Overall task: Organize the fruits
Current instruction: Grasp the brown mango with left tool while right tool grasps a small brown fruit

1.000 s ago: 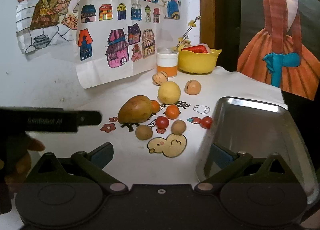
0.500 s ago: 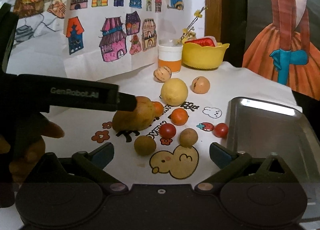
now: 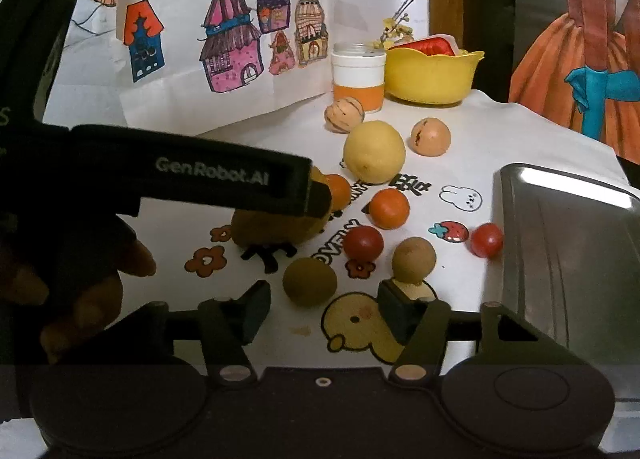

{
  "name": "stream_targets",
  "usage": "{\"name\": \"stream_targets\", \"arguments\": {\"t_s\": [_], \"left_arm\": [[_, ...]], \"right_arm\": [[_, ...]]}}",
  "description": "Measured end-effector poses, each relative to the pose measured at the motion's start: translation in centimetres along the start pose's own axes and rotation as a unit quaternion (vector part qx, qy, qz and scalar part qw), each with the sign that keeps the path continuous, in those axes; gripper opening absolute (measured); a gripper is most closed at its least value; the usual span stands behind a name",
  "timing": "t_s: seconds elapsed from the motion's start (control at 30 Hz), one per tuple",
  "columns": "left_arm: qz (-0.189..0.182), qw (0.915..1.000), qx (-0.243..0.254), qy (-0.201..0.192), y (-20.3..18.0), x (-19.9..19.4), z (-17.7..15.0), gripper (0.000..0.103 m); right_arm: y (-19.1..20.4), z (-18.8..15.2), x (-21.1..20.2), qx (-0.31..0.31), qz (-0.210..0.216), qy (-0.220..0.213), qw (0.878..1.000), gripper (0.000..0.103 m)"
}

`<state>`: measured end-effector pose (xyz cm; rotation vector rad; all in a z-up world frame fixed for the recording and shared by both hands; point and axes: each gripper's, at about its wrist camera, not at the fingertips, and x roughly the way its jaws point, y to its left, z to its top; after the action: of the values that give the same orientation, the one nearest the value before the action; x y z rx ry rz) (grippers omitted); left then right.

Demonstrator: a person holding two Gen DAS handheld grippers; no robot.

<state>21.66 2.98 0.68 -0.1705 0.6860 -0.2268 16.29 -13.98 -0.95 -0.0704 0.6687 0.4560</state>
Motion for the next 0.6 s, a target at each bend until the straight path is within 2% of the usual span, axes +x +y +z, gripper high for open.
{"name": "stream_targets", "arguments": {"t_s": [0.37, 0.47, 0.6], "left_arm": [[-0.012, 0.9999, -0.001, 0.011, -0.2, 0.63, 0.13, 0.07], [-0.019, 0.9997, -0.007, 0.015, -0.16, 0.9, 0.13, 0.064], [-0.016, 0.9998, -0.009, 0.01, -0.21, 0.86, -0.05, 0.063]], "right_arm": [[0.15, 0.26, 0.3, 0.006, 0.006, -0.003, 1.0, 0.032], [0.06, 0.14, 0.13, 0.01, 0.007, -0.004, 1.0, 0.032], [-0.14, -0.2, -0.32, 0.017, 0.012, -0.006, 1.0, 0.032]]}}
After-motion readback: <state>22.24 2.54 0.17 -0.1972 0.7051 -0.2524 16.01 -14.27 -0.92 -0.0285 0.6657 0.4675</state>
